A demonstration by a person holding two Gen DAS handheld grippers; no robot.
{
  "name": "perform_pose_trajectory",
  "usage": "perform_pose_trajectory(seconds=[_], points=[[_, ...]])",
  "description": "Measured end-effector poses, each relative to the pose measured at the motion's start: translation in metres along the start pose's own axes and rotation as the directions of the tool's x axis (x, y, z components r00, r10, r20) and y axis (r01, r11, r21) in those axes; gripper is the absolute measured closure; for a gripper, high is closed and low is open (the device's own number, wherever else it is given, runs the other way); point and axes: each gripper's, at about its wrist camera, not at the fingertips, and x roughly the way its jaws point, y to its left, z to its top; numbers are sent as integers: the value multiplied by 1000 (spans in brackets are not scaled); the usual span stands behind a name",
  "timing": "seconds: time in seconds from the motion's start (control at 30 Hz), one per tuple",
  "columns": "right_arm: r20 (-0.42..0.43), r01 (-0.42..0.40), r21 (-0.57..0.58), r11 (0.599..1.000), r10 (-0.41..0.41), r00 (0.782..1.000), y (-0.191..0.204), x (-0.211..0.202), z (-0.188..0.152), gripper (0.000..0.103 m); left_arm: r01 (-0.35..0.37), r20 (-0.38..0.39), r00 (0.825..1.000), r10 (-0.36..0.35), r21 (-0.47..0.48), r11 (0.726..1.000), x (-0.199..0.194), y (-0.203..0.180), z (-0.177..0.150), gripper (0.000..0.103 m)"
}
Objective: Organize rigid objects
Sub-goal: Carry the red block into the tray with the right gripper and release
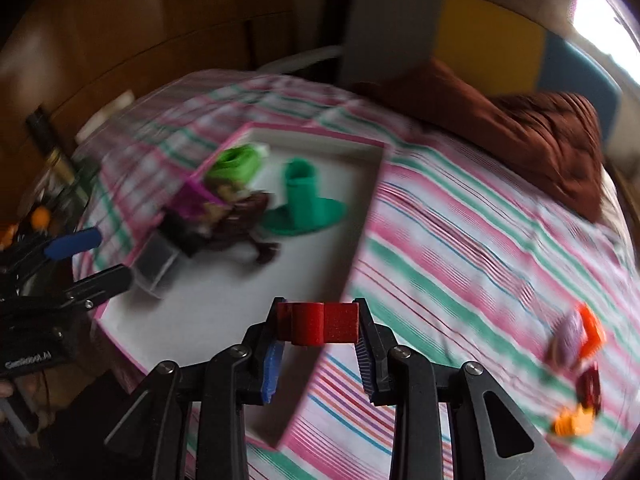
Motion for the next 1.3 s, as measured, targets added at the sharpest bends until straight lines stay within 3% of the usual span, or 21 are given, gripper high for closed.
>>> perform_pose_trajectory(seconds=[0.13, 0.3, 0.43, 0.53, 0.77, 1.3], points=[[-59, -24, -62, 998, 21, 998, 16, 30, 13, 71, 9, -5, 1000, -9, -5, 1000, 1, 0, -2, 30], [-115, 59, -97, 994, -70, 991, 23, 72, 24, 70, 17, -18, 1000, -17, -4, 1000, 6, -1, -5, 30], [-93, 81, -55, 995, -86, 992, 21, 77, 30, 69, 16, -22, 1000, -16, -13, 1000, 8, 2, -6, 30], [-77, 81, -44, 996, -84, 994, 23, 71, 27, 68, 13, -18, 1000, -13, -24, 1000, 8, 5, -5, 30], [1, 131, -23, 991, -131, 991, 32, 37, 23, 46, 1, -21, 1000, -2, -26, 1000, 8, 5, -7, 30], [138, 166, -12, 986, -163, 977, 55, -25, 9, 40, -16, -5, 1000, 16, 7, 1000, -4, -8, -5, 30]])
